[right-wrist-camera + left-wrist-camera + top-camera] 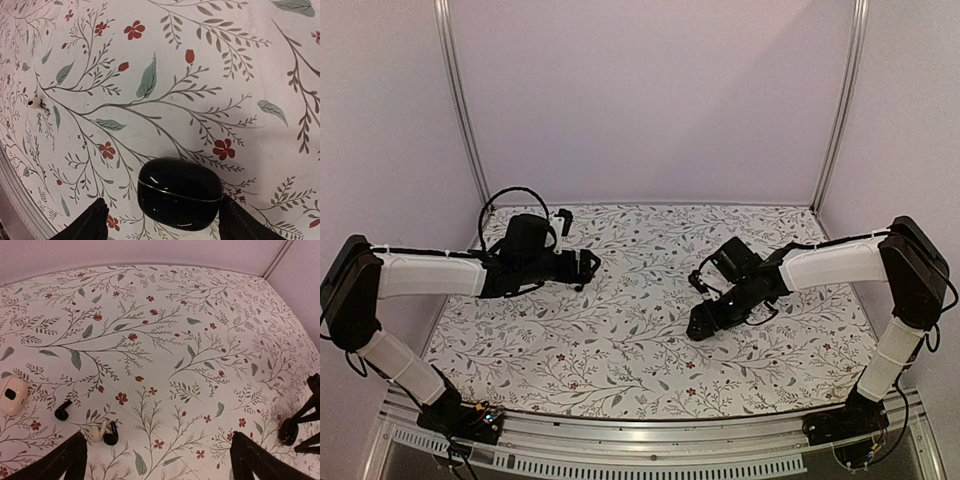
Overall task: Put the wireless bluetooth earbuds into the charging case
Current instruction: Move the charging case to the center of the board, then pick up the charging case from the center of the board.
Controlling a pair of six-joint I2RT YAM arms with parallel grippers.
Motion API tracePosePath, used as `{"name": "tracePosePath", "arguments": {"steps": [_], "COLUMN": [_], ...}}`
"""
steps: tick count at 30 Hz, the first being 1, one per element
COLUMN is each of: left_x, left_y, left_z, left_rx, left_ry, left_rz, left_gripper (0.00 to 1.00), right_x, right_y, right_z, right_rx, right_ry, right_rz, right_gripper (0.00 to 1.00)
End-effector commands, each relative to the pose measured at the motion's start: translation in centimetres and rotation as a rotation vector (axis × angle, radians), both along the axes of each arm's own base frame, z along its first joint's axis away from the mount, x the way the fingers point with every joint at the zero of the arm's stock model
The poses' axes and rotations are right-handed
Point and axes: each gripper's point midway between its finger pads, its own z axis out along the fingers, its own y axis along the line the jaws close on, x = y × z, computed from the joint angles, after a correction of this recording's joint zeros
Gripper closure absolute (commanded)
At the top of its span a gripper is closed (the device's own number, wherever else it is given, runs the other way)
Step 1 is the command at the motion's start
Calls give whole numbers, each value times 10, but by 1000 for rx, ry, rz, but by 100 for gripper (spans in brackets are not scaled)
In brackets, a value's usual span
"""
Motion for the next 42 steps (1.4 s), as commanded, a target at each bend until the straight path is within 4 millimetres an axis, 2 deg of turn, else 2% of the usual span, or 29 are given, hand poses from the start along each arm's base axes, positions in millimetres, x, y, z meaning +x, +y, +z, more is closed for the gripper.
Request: {"name": "tracePosePath", "arguments": {"steps": [1, 2, 6, 13, 15, 20, 23, 27, 30, 37, 42], "left_x": [-16, -17, -40, -84, -99, -132, -135, -134, -136, -137, -136], "left_y": [-27, -31, -65, -124, -137, -153, -172, -193, -201, -222, -228], "left_z": [8, 8, 12, 3, 1, 2, -17, -38, -51, -78, -84], "left_rx": [-16, -15, -77, -26, -27, -121, -109, -36, 13, 81, 86], "left_ry": [-44, -52, -71, -118, -156, -289, -242, -260, -265, -229, -234], "left_rz": [-131, -145, -327, -579, -639, -849, -946, -1013, -1045, -1123, -1134], "left_gripper": [0, 0, 0, 0, 0, 0, 0, 1, 3, 17, 19], "right_x": [-14, -18, -29, -49, -46, -27, -17, -12, -12, -14, -13], "right_y": [23, 24, 26, 24, 17, -9, -22, -31, -36, -46, -50], "right_z": [6, 5, 7, 30, 42, 69, 82, 86, 86, 81, 77], "right_rx": [76, 85, 134, 241, 265, 372, 427, 449, 457, 478, 484], "right_ry": [43, 55, 88, 121, 99, 52, 30, 14, 18, 42, 54], "right_rz": [49, 53, 69, 89, 63, -32, -73, -98, -108, -116, -129], "right_gripper": [27, 29, 33, 34, 34, 34, 34, 34, 33, 33, 33]}}
